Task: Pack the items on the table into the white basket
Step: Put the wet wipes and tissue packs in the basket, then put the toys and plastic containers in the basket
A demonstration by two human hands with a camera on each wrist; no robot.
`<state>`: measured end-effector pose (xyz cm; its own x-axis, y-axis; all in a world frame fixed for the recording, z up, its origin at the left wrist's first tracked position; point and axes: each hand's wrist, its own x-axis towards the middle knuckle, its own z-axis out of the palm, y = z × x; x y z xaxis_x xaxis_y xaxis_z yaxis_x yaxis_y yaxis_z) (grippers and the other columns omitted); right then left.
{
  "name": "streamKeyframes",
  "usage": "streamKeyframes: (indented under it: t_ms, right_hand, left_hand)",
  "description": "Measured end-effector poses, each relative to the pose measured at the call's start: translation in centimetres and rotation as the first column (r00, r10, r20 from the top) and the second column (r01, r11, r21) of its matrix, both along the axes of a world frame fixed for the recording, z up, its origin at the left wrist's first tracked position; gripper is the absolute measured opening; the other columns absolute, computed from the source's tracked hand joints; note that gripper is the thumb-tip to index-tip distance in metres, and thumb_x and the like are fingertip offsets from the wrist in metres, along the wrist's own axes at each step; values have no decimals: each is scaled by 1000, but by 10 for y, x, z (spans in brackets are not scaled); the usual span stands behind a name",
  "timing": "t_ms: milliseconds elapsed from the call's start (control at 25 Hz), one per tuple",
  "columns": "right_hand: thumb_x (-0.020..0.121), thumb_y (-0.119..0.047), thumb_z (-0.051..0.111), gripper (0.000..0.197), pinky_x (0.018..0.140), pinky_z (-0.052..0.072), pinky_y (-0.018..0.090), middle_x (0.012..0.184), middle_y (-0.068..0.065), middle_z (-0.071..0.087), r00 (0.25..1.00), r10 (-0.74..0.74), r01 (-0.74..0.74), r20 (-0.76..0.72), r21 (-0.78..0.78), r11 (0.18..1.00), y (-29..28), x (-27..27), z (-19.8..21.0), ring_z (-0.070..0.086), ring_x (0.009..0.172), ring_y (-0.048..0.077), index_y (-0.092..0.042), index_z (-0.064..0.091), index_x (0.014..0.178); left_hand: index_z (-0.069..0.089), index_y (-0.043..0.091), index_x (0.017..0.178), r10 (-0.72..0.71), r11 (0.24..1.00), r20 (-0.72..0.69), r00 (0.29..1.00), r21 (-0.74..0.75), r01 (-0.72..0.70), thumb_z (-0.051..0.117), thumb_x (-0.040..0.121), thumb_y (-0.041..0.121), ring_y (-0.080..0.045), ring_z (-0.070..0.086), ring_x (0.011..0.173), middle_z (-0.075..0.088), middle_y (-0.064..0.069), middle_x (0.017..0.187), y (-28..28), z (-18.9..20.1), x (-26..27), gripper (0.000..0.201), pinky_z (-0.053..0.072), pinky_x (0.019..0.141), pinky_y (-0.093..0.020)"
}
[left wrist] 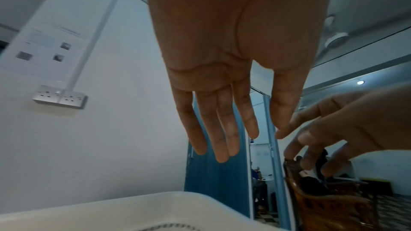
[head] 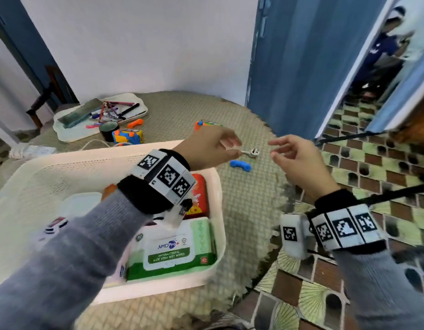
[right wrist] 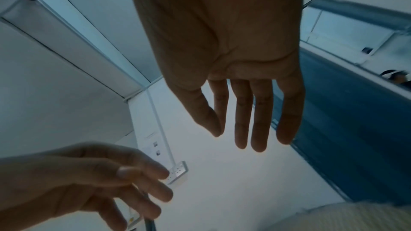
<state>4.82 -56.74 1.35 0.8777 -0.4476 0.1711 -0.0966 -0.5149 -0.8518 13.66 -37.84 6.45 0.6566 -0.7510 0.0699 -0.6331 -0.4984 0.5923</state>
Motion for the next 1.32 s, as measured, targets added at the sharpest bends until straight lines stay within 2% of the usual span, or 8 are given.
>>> streamKeyframes:
  t_ms: [120, 240, 320, 520, 680, 880, 1120, 1320]
  right_hand:
    - [88, -6, 61, 19, 66, 52, 26, 89, 5, 66, 998, -42, 45, -47, 48, 998, -41, -25, -17, 58, 71, 13, -19, 65, 101]
    - [88, -9, 62, 16, 64, 49, 18, 86, -1, 65, 991, -52, 57, -122, 39, 998, -77, -47, -38, 61, 78, 12, -20, 66, 100]
    - [88, -9, 63, 16, 68, 47, 21, 84, -5, 63, 985, -45, 51, -166, 32, 998, -101, -61, -56, 58, 78, 9, -21, 66, 98]
    - [89, -4, 60, 17, 60, 42, 7, 82, -3, 62, 962, 9, 10, -274, 66, 998, -161, -100, -106, 56, 74, 5, -18, 65, 98]
    - [90, -6, 59, 18, 62, 42, 7, 85, -5, 63, 934, 71, -27, -350, 128, 991, -198, -138, -146, 57, 76, 4, -19, 66, 100]
    - [90, -8, 59, 17, 63, 46, 20, 85, -3, 61, 892, 41, 36, -451, 161, 986, -234, -173, -183, 58, 77, 14, -19, 66, 101]
    - [89, -5, 59, 19, 57, 40, 6, 83, -5, 58, 861, 29, 89, -508, 206, 975, -264, -173, -206, 54, 75, 5, -16, 65, 103]
    - [89, -5, 60, 16, 53, 39, 2, 74, -6, 52, 833, 0, 156, -554, 235, 959, -298, -144, -216, 49, 69, 3, -13, 64, 103]
  left_hand:
    - [66, 11, 110, -60, 998, -24, 998, 31, 61, 62, 90, 25, -11, 63, 96, 67, -3, 109, -54, -7, -13, 26, 49, 92, -28]
    - [65, 16, 109, -97, 992, -23, 995, 83, 99, 61, 89, 30, -15, 63, 97, 66, -1, 108, -102, -25, -35, 25, 50, 91, -37]
    - [65, 14, 107, -117, 988, -64, 991, 91, 122, 61, 89, 28, -17, 62, 97, 66, -3, 106, -131, -45, -53, 23, 50, 89, -37]
    - [62, 10, 111, -47, 990, -242, 969, 118, 77, 62, 90, 22, -17, 59, 98, 64, -6, 107, -183, -120, -93, 25, 44, 83, -24]
    - [61, 12, 114, 53, 995, -396, 917, 102, -13, 62, 90, 18, -11, 57, 97, 62, 0, 108, -201, -174, -115, 24, 46, 86, -16]
    - [60, 23, 106, 150, 988, -479, 865, 112, -109, 64, 89, 20, -12, 61, 99, 64, 5, 105, -221, -217, -127, 18, 49, 92, -29]
    - [58, 28, 106, 205, 978, -525, 826, 138, -155, 64, 88, 22, -6, 60, 99, 64, 8, 106, -246, -241, -116, 20, 49, 94, -29]
    - [62, 20, 108, 279, 959, -560, 780, 118, -259, 66, 87, 17, -8, 58, 101, 63, 8, 106, -268, -258, -94, 21, 46, 94, -28]
